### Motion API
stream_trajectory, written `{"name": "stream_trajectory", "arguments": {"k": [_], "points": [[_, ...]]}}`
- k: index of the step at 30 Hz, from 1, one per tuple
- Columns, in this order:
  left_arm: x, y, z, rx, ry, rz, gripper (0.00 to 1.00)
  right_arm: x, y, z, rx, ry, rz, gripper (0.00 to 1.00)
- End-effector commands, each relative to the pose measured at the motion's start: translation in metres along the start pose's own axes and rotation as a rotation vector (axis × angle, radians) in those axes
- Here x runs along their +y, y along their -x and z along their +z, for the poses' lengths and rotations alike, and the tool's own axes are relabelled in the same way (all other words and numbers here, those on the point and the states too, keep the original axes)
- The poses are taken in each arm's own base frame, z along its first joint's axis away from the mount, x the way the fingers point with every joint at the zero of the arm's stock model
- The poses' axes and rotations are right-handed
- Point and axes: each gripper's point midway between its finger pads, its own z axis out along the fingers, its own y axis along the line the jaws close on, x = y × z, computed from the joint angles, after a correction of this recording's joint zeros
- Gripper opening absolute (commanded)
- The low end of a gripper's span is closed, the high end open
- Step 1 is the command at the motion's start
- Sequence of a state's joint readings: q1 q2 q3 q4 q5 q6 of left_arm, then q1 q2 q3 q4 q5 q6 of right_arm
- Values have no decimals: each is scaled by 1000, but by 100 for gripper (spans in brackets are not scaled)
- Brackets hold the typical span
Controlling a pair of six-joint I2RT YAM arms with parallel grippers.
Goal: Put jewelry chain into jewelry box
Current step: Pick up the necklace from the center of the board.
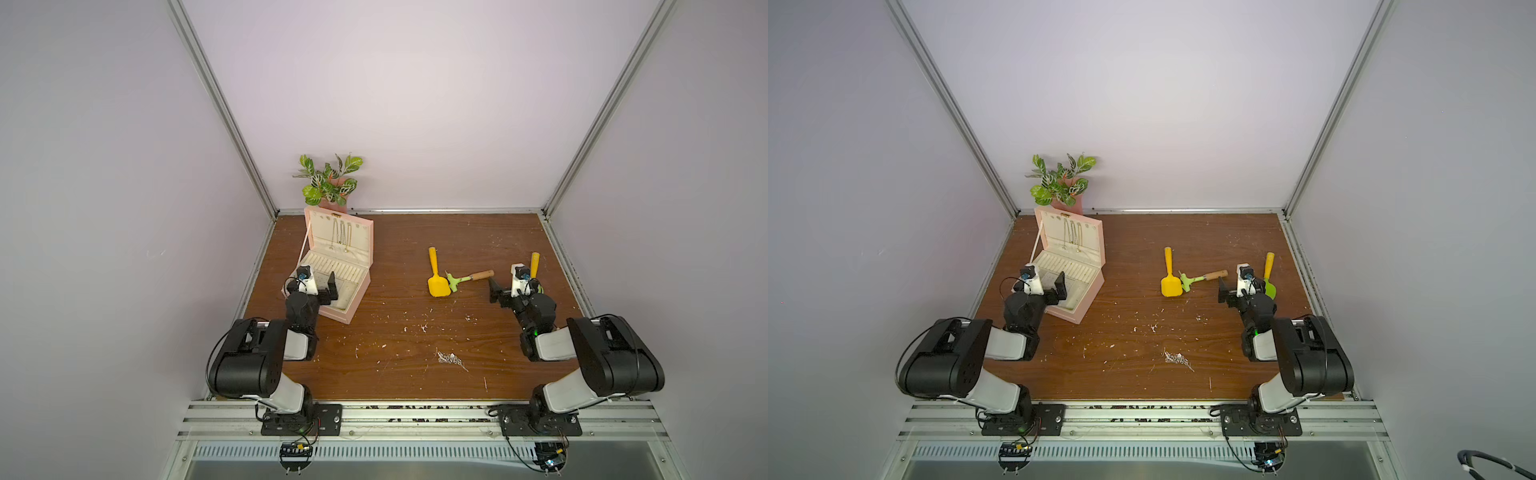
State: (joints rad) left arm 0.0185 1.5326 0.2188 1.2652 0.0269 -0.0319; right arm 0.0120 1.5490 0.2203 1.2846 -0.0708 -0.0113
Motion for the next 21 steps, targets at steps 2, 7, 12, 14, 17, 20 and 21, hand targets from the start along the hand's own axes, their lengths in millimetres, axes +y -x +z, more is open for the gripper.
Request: {"name": "stream_trajectory", "arguments": {"k": [2,7,12,14,17,20,21], "points": [[2,0,-1,-6,-4,2,98,-2,9,-1,-38,-8,-9,99],[1,-1,-1,-4,-4,2,98,-2,10,-1,-39,-7,-9,99],[1,0,-1,-4,-4,1,98,-4,10,-1,-38,-16,-4,99],[2,0,-3,-6,-2,-2,98,-6,9,-1,-38,-29,1,99],[4,11,-11,-41,10,-7,98,-6,19,-7,-71,-31,4,99],[7,32,-33,-121,30,-18,98,-7,31,-18,-72,-37,7,99],[7,41,-41,-153,28,-12,98,-8,36,-20,-61,-45,30,99]]}}
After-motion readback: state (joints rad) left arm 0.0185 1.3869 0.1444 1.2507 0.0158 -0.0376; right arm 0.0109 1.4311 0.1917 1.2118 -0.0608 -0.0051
